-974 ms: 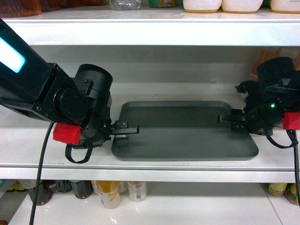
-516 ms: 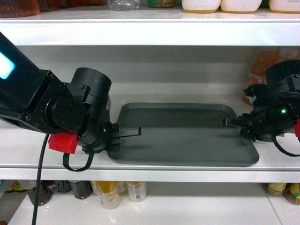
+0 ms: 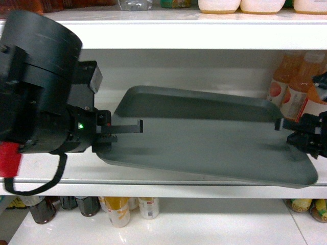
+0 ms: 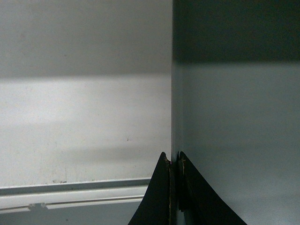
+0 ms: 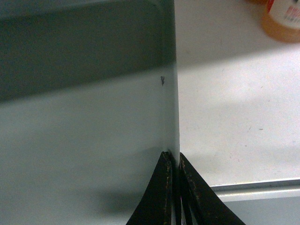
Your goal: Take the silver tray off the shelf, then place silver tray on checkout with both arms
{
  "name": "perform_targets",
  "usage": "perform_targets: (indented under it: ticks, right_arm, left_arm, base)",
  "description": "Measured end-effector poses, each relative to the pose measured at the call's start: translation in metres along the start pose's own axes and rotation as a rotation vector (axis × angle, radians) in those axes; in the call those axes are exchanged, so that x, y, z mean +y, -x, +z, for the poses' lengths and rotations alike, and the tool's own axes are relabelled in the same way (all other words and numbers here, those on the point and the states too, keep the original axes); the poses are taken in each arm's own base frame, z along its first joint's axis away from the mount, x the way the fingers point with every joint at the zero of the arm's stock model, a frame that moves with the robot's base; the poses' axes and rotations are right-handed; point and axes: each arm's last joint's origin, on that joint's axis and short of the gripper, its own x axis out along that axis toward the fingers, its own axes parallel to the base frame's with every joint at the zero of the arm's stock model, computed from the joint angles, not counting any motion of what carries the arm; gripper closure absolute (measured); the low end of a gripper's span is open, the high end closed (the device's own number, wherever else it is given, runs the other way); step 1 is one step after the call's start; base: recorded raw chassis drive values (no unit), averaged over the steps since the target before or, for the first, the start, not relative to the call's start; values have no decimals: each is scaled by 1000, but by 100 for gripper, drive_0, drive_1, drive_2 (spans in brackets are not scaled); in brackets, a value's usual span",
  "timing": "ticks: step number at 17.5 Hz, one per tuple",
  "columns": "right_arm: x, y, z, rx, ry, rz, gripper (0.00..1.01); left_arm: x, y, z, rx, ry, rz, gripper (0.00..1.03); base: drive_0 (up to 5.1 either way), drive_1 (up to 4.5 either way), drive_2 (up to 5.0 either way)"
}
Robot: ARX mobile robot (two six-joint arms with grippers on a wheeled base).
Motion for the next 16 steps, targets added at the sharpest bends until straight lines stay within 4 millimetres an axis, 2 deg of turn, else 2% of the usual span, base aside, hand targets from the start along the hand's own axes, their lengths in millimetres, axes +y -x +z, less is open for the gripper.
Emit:
perform_targets:
  ticks: [2, 4, 7, 10, 15, 16]
  right_arm:
    - [-1, 36, -7, -54, 9, 36, 98]
    - [-3, 65, -22, -51, 11, 69, 98]
    - [-3, 90, -35, -73, 17, 96, 98]
    - [-3, 101, -38, -92, 18, 114, 98]
    - [-2, 101, -38, -93, 17, 115, 98]
    - [-2, 101, -37, -95, 16, 116, 98]
  left_arm:
    - [3, 31, -6, -33, 5, -15, 100]
    - [6, 55, -26, -10, 10, -13, 100]
    - [7, 77, -42, -8, 18, 0, 100]
    - [7, 91, -41, -40, 10, 8, 100]
    - [7, 92, -40, -47, 7, 8, 100]
    - [7, 92, -40, -48, 7, 8, 100]
  base:
    - [0, 0, 0]
    - [0, 0, 0]
    - [0, 0, 0]
    - [0, 0, 0]
    - [0, 0, 0]
    - [10, -414, 435]
